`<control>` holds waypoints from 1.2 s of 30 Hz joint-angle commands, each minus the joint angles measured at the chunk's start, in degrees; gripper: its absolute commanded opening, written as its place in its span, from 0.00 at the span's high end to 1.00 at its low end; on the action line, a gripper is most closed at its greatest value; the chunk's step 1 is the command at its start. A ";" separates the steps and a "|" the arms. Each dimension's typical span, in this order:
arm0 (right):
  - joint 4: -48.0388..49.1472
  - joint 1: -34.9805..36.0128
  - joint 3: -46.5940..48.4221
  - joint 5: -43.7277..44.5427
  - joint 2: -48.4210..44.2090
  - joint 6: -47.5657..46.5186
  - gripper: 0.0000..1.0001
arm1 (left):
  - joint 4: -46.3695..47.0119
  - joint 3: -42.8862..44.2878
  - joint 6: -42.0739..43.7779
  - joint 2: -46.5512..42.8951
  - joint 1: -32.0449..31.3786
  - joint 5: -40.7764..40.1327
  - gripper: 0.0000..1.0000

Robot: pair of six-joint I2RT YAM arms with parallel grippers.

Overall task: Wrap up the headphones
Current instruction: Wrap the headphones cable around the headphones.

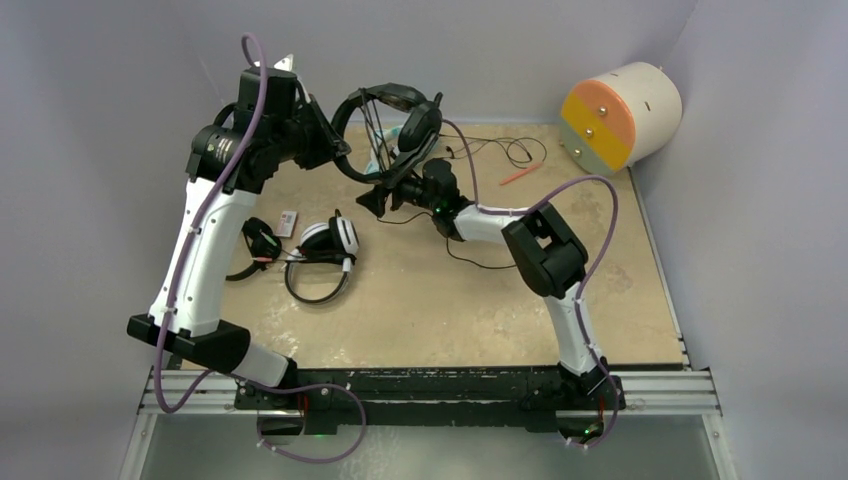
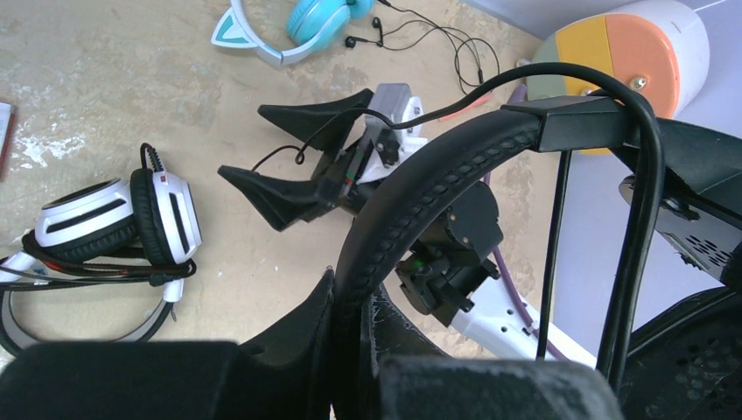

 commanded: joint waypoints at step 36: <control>-7.08 23.78 -44.39 15.74 -39.62 0.75 1.00 | 14.73 -18.98 -1.48 -10.63 -0.27 -16.09 1.00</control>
